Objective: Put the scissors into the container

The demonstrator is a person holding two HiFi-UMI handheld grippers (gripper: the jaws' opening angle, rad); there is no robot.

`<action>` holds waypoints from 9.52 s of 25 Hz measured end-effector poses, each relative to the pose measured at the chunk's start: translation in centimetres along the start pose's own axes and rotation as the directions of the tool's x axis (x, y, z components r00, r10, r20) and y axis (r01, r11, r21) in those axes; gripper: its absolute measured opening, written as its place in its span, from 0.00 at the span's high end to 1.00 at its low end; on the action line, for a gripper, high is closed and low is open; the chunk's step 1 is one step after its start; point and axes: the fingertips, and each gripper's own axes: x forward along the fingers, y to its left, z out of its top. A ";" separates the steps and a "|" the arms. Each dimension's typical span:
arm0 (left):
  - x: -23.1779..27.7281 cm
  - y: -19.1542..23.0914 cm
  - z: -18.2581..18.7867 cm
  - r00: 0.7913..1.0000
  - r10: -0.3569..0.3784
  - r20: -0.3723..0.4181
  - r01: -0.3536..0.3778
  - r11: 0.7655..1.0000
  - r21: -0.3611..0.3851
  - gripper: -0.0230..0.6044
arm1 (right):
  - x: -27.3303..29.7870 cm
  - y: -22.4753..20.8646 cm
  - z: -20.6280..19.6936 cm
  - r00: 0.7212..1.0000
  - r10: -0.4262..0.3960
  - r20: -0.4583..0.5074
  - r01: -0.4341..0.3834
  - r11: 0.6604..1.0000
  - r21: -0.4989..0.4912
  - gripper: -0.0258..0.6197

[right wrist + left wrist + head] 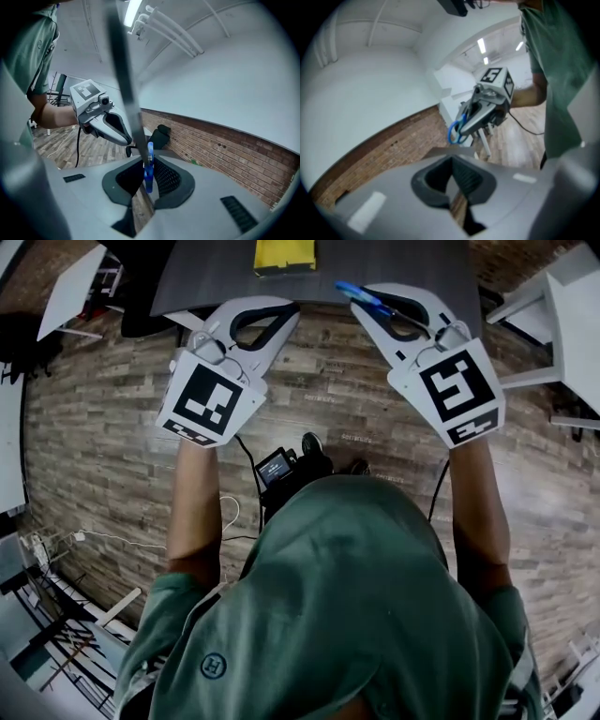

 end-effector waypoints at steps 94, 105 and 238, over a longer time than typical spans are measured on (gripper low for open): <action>29.5 39.7 -25.0 0.995 -0.036 -0.094 0.016 0.978 -0.208 0.96 | 45.6 -29.0 -12.1 0.961 0.237 -0.142 -0.215 0.965 0.153 0.89; 31.6 39.2 -32.7 0.990 -0.089 -0.106 0.058 0.963 -0.264 0.96 | 51.1 -27.7 -17.7 0.939 0.262 -0.223 -0.212 0.951 0.225 0.89; 23.0 37.7 -27.0 0.980 0.068 -0.188 -0.105 0.976 -0.189 0.96 | 39.1 -27.5 -3.6 0.958 0.285 0.036 -0.286 0.957 0.043 0.95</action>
